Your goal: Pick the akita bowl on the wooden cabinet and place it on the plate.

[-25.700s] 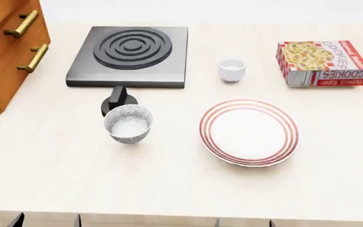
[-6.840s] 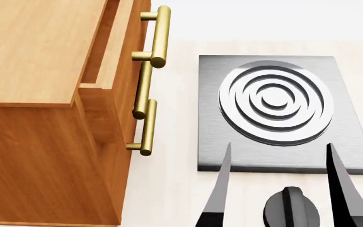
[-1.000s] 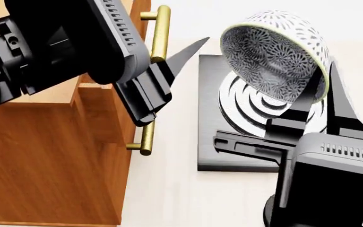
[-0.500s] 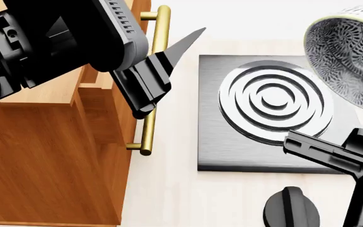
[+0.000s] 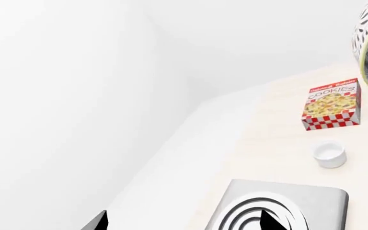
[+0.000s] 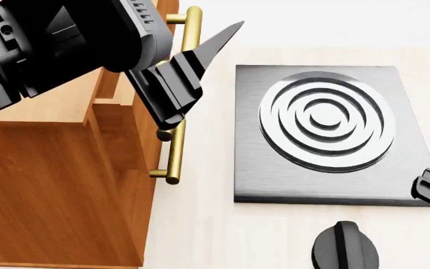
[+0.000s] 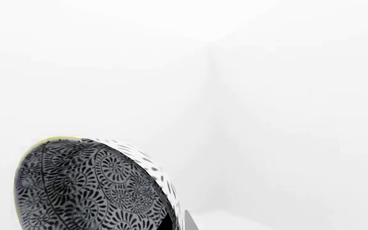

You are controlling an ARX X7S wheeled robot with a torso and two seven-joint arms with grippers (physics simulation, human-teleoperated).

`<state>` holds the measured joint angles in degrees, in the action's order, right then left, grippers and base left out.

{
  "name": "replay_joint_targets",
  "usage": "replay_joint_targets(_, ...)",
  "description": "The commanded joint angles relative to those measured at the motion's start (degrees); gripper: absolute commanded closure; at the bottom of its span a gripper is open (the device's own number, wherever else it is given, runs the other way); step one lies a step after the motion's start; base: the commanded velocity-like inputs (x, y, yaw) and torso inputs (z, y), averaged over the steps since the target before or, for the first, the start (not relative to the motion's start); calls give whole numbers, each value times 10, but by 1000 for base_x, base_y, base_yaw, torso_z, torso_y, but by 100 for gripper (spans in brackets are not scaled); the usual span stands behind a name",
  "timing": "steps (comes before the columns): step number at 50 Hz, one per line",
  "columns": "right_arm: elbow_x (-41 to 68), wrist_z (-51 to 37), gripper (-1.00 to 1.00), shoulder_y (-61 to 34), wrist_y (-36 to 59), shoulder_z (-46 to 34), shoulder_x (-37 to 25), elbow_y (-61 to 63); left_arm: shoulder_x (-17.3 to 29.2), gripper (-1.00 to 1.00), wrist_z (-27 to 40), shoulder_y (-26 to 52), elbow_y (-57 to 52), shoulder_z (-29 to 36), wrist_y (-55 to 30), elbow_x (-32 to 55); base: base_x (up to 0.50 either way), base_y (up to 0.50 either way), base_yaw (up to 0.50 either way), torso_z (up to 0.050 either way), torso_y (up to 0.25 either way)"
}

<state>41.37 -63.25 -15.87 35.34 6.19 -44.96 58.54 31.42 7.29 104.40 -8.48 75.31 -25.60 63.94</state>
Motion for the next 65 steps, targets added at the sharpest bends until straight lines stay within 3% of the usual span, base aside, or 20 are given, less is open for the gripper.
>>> replay_joint_targets(1,33,-46,100,58,-50,58,-58,13,0,-100,3,-1,1,-5,-1,3,0,0,0,0,0)
replay_joint_targets(17,56,-87,100,207,-141,164,-114,11,-2,-100,4,-1,5,-8,-1,3,0,0,0,0,1)
replay_joint_targets(33,69,-86,100,275,-165,230,-120,1,1,-100,6,-3,0,-12,-3,6,0,0,0,1,0)
replay_joint_targets(46,126,-90,100,264,-171,252,-119,-39,3,-100,6,-11,-1,-10,1,-1,0,0,0,0,1)
replay_joint_targets(49,148,-127,100,249,-156,254,-124,-51,3,-100,5,-9,-3,-12,0,1,0,0,0,0,0)
replay_joint_targets(59,208,-196,100,222,-96,251,-182,-79,3,-100,4,-12,-3,-12,2,-1,0,0,0,0,0)
replay_joint_targets(65,231,-191,100,211,-88,248,-202,-88,4,-100,6,-13,-7,-13,1,0,0,0,0,0,0)
